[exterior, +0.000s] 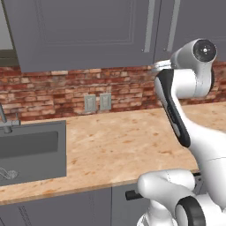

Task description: Open the cabinet, pick the kettle from the cabinet, and place it in the sink.

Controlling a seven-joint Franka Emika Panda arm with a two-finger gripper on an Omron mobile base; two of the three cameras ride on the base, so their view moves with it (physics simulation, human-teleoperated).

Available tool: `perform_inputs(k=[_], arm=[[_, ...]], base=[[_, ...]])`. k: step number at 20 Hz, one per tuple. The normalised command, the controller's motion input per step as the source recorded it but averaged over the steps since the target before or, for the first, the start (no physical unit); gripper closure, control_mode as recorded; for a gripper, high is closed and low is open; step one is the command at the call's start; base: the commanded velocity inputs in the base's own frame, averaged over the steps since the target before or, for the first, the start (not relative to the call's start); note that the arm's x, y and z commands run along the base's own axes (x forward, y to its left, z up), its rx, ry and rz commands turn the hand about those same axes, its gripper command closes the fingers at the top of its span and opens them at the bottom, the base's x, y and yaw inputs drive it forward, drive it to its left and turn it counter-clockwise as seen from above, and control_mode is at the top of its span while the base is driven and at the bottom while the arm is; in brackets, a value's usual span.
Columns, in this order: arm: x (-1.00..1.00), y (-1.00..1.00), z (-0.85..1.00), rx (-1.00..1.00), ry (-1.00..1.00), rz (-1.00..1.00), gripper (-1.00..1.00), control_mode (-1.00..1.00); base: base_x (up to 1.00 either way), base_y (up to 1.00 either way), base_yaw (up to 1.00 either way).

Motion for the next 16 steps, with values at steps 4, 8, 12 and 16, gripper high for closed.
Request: perform_inputs(k=[4,8,12,16], arm=[[0.18,-0.06,0.40,0.00,0.02,0.05,-1.00,-1.00],[0.17,-0.08,0.36,0.00,0.00,0.05,-1.00,-1.00],[0.17,-0.10,0.25,0.00,0.00,0.01,-1.00,-1.00],[0.24,-0.04,0.11,0.00,0.00,0.00,-1.00,-1.00]], base=[[0.00,0.00,0.00],[0.00,0.00,0.00],[0.00,0.00,0.00],[0.00,0.00,0.00]])
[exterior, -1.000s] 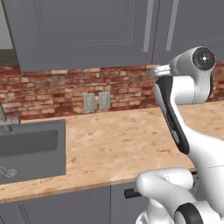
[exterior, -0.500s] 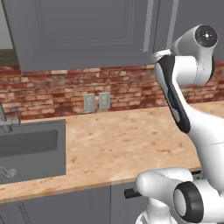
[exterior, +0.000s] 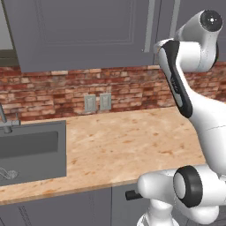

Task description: Open the cabinet, pick the kettle from the cabinet, and place it in the sink.

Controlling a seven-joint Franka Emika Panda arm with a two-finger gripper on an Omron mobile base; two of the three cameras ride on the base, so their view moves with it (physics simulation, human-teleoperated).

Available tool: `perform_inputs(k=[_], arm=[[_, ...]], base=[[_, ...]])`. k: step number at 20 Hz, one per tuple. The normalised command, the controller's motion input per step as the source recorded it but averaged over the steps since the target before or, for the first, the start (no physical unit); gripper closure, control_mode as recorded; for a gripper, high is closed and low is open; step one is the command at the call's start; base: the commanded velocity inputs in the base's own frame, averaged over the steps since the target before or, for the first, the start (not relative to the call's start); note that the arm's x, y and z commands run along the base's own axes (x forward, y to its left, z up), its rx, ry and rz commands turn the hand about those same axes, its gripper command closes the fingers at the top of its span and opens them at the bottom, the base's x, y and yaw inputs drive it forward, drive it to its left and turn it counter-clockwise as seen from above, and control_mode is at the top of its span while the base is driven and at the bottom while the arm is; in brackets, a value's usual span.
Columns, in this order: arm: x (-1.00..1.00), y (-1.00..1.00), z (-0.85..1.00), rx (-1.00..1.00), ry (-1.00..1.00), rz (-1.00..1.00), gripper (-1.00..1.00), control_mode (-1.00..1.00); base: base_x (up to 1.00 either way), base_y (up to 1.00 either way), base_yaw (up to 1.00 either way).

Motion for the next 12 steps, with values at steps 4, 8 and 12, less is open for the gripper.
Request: perform_inputs(k=[4,8,12], arm=[[0.27,-0.09,0.07,0.00,-0.02,0.00,-1.00,-1.00],[0.30,-0.11,0.05,0.00,-0.02,0.00,-1.00,-1.00],[0.37,-0.07,0.01,0.01,-0.02,0.00,-1.00,-1.00]], base=[[0.00,0.00,0.00],[0.00,0.00,0.00],[0.00,0.00,0.00]])
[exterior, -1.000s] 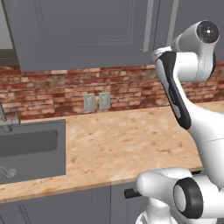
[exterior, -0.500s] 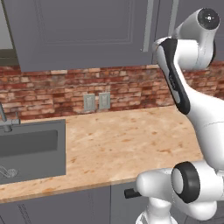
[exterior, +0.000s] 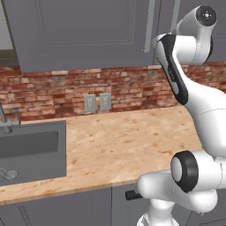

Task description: Open the cabinet, pick the kettle from the cabinet, and place it in the sink.

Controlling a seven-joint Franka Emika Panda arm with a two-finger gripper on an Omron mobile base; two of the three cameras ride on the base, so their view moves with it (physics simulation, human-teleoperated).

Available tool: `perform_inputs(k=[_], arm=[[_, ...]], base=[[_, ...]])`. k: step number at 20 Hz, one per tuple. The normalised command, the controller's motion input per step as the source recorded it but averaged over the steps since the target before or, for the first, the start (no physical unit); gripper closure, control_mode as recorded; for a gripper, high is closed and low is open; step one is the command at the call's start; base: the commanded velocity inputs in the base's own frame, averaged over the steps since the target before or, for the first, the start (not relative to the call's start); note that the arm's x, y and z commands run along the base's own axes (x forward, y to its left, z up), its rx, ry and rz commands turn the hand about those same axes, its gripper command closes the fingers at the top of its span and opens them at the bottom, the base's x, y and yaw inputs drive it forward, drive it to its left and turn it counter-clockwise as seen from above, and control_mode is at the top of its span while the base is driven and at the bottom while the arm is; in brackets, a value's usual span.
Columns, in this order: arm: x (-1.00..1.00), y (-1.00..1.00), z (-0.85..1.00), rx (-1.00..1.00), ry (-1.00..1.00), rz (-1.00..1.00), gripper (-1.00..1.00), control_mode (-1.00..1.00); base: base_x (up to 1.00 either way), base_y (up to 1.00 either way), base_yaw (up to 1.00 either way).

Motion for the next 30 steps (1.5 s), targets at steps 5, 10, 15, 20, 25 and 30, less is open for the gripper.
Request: perform_inputs(k=[5,10,15,20,25,30], arm=[[0.40,-0.05,0.00,0.01,0.00,0.00,-1.00,-1.00],[0.41,0.00,0.01,0.00,0.00,0.00,-1.00,-1.00],[0.42,0.01,0.00,0.03,-0.02,0.01,-1.00,-1.00],[0.35,0.06,-0.08,0.06,-0.05,0.00,1.00,-1.00],[0.36,0.12,-0.08,0.11,0.00,0.00,1.00,-1.00],[0.27,0.10,0.00,0.12,0.00,0.07,1.00,-1.00]], base=[[0.00,0.00,0.00],[0.00,0.00,0.00],[0.00,0.00,0.00],[0.00,0.00,0.00],[0.00,0.00,0.00],[0.00,0.00,0.00]])
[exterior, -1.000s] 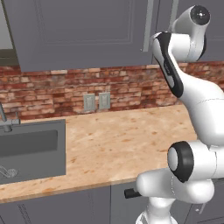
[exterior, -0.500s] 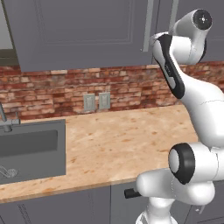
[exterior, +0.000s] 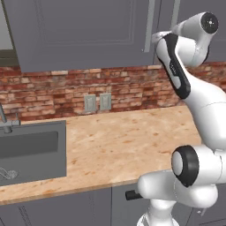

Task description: Open the cabinet, pick the kettle from the cabinet, and place it in the sink.

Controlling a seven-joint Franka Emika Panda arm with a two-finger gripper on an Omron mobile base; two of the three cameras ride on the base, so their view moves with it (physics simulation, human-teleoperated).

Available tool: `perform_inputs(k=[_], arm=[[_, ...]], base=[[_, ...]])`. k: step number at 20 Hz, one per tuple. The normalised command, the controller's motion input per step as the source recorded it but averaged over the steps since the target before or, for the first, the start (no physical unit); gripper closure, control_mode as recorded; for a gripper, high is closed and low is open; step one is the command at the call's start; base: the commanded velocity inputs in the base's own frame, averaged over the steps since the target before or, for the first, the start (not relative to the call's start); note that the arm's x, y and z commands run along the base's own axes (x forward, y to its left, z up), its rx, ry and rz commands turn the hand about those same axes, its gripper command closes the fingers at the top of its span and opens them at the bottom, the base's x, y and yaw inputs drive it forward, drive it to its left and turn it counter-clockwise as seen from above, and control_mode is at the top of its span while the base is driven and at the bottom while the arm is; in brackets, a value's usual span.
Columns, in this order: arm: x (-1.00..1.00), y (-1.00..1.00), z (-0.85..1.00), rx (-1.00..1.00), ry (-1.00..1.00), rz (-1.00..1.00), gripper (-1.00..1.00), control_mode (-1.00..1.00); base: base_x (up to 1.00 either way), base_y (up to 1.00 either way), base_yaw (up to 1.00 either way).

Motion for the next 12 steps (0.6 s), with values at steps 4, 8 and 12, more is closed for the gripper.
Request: perform_inputs(k=[4,8,12], arm=[[-0.18,-0.02,0.00,0.08,0.00,0.17,1.00,-1.00],[-0.52,-0.11,-0.03,0.02,0.00,0.22,1.00,-1.00],[-0.64,-0.15,-0.01,0.00,0.00,0.23,1.00,-1.00]], base=[[0.00,0.00,0.00],[0.00,0.00,0.00],[0.00,0.00,0.00]])
